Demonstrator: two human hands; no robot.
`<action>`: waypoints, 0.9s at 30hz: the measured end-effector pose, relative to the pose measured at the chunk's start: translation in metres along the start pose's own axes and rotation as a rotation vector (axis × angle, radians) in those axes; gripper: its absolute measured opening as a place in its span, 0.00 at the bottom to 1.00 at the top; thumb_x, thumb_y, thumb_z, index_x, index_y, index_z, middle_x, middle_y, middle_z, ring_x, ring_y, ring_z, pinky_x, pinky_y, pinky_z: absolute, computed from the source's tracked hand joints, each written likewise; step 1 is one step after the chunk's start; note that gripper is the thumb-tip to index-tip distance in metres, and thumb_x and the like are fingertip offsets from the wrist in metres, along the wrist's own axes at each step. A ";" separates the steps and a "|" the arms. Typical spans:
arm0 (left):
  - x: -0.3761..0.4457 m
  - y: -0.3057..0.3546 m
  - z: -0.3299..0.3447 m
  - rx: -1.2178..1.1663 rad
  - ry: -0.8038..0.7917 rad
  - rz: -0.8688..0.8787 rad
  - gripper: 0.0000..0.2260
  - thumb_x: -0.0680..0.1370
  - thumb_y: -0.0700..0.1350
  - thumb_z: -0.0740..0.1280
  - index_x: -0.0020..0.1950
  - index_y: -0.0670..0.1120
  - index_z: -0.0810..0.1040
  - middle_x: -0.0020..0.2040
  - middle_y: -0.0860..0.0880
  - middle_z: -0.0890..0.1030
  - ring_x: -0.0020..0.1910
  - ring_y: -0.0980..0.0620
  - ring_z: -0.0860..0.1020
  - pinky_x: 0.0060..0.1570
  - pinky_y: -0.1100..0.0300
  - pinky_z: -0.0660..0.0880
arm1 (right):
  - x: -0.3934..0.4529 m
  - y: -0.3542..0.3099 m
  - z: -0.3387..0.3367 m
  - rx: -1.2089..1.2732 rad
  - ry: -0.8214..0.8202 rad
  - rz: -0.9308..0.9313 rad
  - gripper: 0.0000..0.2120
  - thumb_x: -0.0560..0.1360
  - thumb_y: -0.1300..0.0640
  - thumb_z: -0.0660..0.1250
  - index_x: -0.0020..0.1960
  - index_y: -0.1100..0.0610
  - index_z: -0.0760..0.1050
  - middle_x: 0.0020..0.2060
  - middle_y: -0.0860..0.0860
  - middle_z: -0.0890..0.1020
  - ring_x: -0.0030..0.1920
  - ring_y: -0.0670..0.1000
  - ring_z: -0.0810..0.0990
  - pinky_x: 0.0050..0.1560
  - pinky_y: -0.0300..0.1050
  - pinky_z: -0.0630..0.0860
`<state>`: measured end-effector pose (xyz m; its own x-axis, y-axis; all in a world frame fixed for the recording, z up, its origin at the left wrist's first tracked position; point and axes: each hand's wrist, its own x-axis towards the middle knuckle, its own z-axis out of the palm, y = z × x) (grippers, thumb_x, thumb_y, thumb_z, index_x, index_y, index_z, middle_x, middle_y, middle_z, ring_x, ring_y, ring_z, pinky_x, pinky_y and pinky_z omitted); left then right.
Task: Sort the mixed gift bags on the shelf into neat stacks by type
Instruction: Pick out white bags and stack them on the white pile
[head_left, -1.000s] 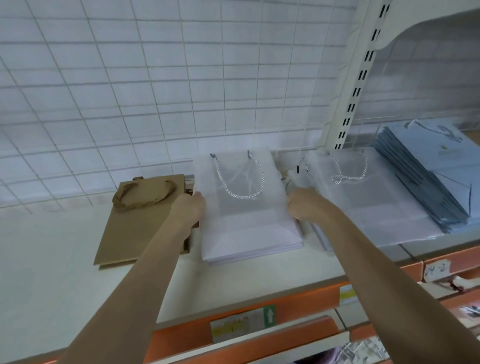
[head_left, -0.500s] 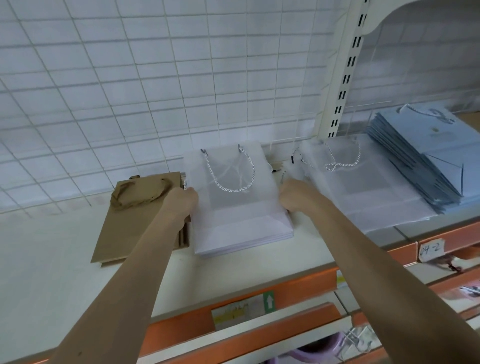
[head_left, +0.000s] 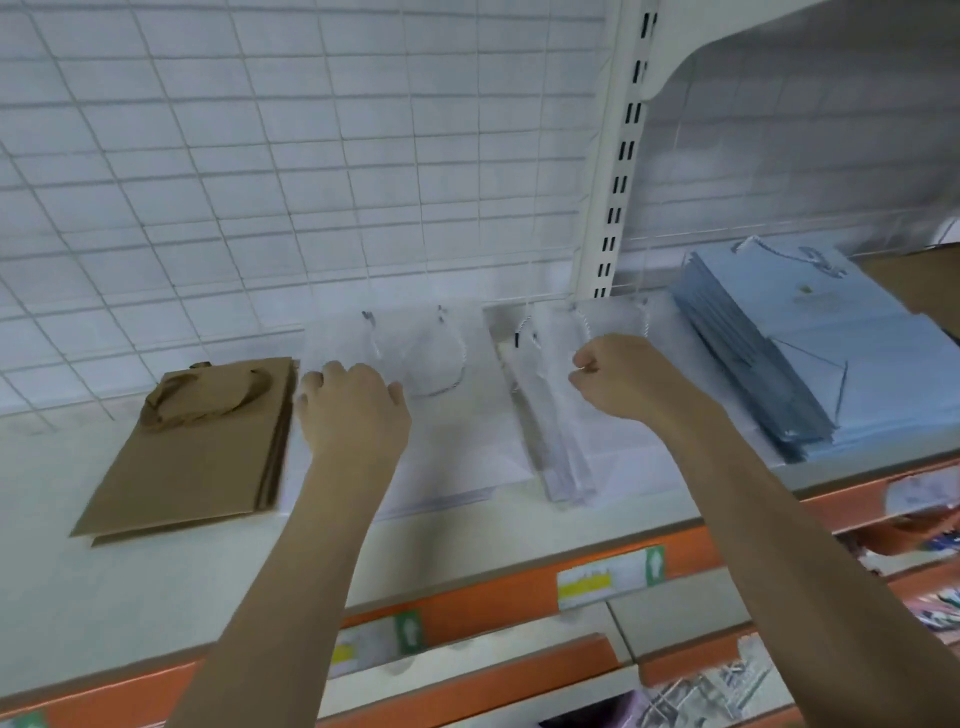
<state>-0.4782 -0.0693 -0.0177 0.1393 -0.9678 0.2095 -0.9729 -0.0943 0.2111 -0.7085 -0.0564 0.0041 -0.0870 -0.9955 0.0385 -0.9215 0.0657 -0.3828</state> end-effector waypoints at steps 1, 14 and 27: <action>-0.006 0.011 0.003 0.034 0.000 -0.016 0.18 0.80 0.51 0.58 0.55 0.37 0.74 0.58 0.39 0.73 0.64 0.39 0.67 0.65 0.48 0.63 | -0.003 0.014 -0.006 -0.016 0.003 -0.001 0.14 0.76 0.61 0.58 0.32 0.60 0.65 0.30 0.53 0.69 0.33 0.52 0.68 0.29 0.40 0.60; -0.052 0.110 0.061 0.090 -0.067 -0.016 0.31 0.76 0.63 0.55 0.75 0.51 0.52 0.75 0.38 0.49 0.74 0.37 0.48 0.71 0.44 0.50 | -0.011 0.102 -0.008 -0.062 0.091 -0.149 0.11 0.76 0.59 0.58 0.49 0.65 0.75 0.47 0.58 0.75 0.51 0.59 0.75 0.48 0.46 0.70; -0.042 0.069 0.057 0.098 -0.107 -0.078 0.28 0.78 0.57 0.55 0.75 0.51 0.50 0.76 0.39 0.47 0.73 0.37 0.50 0.69 0.43 0.55 | -0.006 0.059 0.012 -0.132 0.120 -0.119 0.14 0.77 0.57 0.57 0.58 0.64 0.73 0.59 0.60 0.71 0.60 0.60 0.68 0.58 0.48 0.68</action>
<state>-0.5617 -0.0481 -0.0661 0.2001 -0.9754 0.0922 -0.9739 -0.1878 0.1271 -0.7582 -0.0475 -0.0299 -0.0122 -0.9819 0.1891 -0.9689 -0.0352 -0.2448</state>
